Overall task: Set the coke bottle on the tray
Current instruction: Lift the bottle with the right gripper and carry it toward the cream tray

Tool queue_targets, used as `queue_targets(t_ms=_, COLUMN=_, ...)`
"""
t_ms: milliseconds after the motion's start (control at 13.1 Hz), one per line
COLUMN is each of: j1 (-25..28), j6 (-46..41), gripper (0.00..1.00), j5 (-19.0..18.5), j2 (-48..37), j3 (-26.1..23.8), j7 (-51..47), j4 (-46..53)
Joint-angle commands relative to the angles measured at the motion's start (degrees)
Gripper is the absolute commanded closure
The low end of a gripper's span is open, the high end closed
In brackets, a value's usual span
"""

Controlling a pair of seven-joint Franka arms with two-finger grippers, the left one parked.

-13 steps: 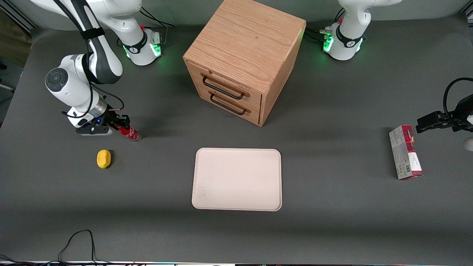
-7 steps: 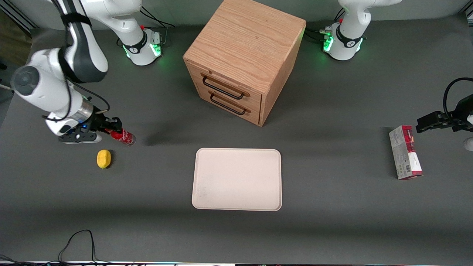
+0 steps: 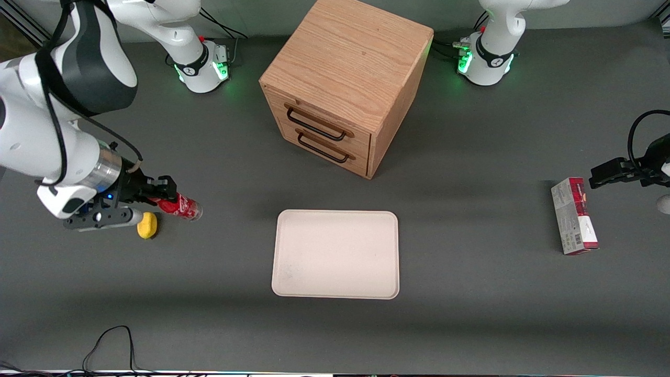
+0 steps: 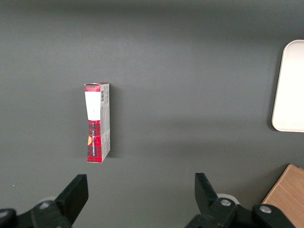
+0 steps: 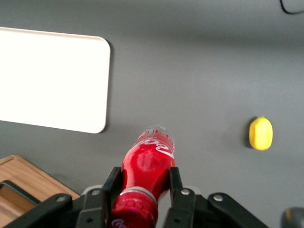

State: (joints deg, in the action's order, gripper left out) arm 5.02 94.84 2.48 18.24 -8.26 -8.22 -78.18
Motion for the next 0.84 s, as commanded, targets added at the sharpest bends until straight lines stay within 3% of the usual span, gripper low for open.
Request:
queue_targets(t_ms=0, j1=0.08, j6=-7.37, gripper=1.0, j5=-2.21, j2=12.67, j3=-4.55, j7=-1.36, j4=20.74)
queue_targets(t_ms=76, j1=0.16, j6=-7.56, gripper=1.0, j5=-2.91, j2=15.05, j3=-6.48, j7=-1.79, j4=23.83)
queue_targets(t_ms=380, j1=1.31, j6=-2.66, gripper=1.0, j5=-17.22, j2=23.22, j3=-18.95, j7=-4.95, j4=28.51)
queue_targets(t_ms=685, j1=2.44, j6=7.19, gripper=1.0, j5=-19.18, j2=30.44, j3=-21.79, j7=-4.96, j4=28.43)
queue_targets(t_ms=761, j1=3.58, j6=8.25, gripper=1.0, j5=-21.36, j2=31.67, j3=-21.88, j7=-4.96, j4=28.43)
